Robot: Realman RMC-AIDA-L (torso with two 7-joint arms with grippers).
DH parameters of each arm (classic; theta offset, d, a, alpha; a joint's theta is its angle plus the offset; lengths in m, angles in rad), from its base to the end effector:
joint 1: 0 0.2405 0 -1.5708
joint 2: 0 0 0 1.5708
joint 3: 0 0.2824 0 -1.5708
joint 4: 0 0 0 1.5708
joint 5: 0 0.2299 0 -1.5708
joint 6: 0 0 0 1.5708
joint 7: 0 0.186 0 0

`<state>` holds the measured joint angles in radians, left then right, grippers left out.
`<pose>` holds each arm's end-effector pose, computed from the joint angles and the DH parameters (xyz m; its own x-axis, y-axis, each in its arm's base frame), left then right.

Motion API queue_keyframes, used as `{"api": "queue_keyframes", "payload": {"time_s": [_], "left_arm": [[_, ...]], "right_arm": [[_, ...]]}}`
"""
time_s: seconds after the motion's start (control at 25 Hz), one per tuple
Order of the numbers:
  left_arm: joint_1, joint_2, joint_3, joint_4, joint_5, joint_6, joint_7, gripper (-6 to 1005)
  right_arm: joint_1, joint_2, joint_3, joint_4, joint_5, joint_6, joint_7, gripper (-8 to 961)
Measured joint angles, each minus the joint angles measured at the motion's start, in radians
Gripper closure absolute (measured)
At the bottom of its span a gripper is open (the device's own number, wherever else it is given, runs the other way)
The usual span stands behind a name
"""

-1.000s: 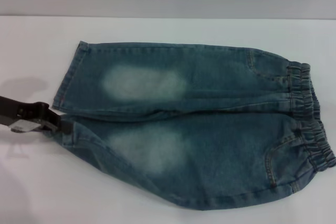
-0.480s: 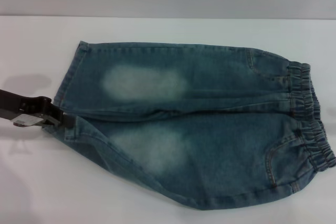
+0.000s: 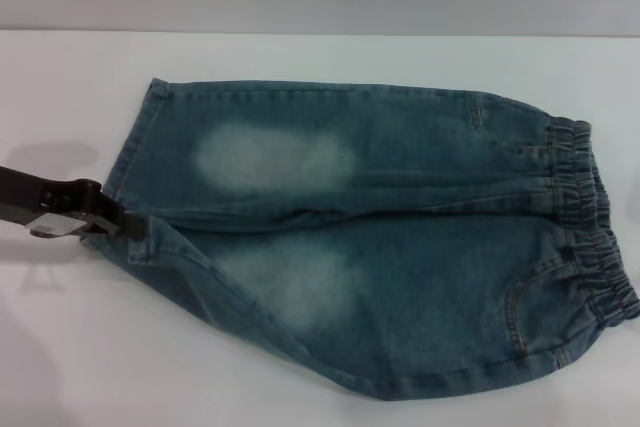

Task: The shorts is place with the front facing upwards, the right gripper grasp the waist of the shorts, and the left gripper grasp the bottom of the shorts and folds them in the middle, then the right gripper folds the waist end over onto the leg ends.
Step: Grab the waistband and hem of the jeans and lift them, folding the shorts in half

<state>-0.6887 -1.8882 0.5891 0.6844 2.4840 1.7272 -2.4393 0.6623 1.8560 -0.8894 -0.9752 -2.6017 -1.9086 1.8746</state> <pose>-0.3122 0.3883 0.0271 0.2061 0.9700 0.1294 0.9784 -0.2067 -0.0087 0.3104 0.3681 0.0653 0.7766 -0.5431 0.3194 -0.5298 -0.8372 -0.1353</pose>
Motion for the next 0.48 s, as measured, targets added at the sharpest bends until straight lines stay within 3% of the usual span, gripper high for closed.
{"api": "queue_keyframes", "payload": {"time_s": [0.24, 0.48], "left_arm": [[0.002, 0.0, 0.0, -0.004, -0.005, -0.005, 0.003, 981], [0.002, -0.001, 0.0, -0.006, -0.012, -0.008, 0.008, 981]], "right_arm": [[0.017, 0.036, -0.021, 0.007, -0.089, 0.033, 0.0, 344], [0.041, 0.043, -0.032, 0.058, -0.139, 0.063, 0.0, 344]]}}
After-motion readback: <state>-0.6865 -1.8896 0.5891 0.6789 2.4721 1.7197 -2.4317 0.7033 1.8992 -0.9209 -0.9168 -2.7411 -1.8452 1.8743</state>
